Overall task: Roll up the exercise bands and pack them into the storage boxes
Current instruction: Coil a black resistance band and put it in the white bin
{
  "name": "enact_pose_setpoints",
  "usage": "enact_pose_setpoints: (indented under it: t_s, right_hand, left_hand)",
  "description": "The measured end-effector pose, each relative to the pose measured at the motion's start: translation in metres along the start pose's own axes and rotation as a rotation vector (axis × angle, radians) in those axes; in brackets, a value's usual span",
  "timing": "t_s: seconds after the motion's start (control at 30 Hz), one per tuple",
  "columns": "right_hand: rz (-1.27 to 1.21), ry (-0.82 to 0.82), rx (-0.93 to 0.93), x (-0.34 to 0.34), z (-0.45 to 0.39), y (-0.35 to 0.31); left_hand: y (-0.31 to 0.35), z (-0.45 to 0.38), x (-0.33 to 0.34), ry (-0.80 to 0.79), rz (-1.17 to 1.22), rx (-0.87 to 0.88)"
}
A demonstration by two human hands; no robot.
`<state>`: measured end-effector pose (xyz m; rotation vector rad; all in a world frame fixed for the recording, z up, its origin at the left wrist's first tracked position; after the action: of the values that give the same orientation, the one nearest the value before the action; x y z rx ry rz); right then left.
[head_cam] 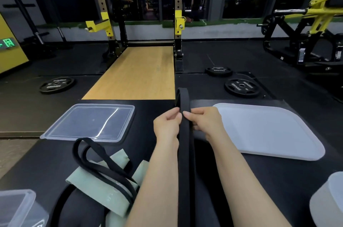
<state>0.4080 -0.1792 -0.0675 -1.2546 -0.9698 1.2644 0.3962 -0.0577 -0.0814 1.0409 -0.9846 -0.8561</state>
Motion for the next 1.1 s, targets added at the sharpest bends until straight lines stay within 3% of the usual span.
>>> enact_pose_setpoints:
  t_s: [0.3, 0.6, 0.87, 1.1]
  right_hand:
    - [0.02, -0.046, 0.0, 0.002, -0.011, 0.008]
    - [-0.022, -0.013, -0.004, 0.005, -0.017, 0.017]
    - [0.072, -0.032, -0.042, 0.008, -0.015, 0.011]
    - [0.172, -0.262, 0.085, -0.001, 0.001, 0.0]
  left_hand:
    - [-0.029, 0.014, -0.008, -0.147, 0.045, -0.024]
    - [-0.01, 0.0, -0.015, -0.316, -0.106, -0.092]
    - [-0.013, -0.005, -0.017, -0.214, -0.101, -0.051]
    - [-0.008, -0.012, -0.02, -0.07, -0.058, 0.018]
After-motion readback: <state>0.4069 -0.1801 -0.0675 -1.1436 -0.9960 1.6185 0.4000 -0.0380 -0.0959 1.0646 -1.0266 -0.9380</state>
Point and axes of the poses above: each hand's wrist, its own z-axis away from the middle knuckle, its own x-axis out of the palm, y = z × x, the point moved 5 cm from there along -z, towards the middle knuckle, and after that the axes turned 4 degrees about x, right-handed, at the moved point
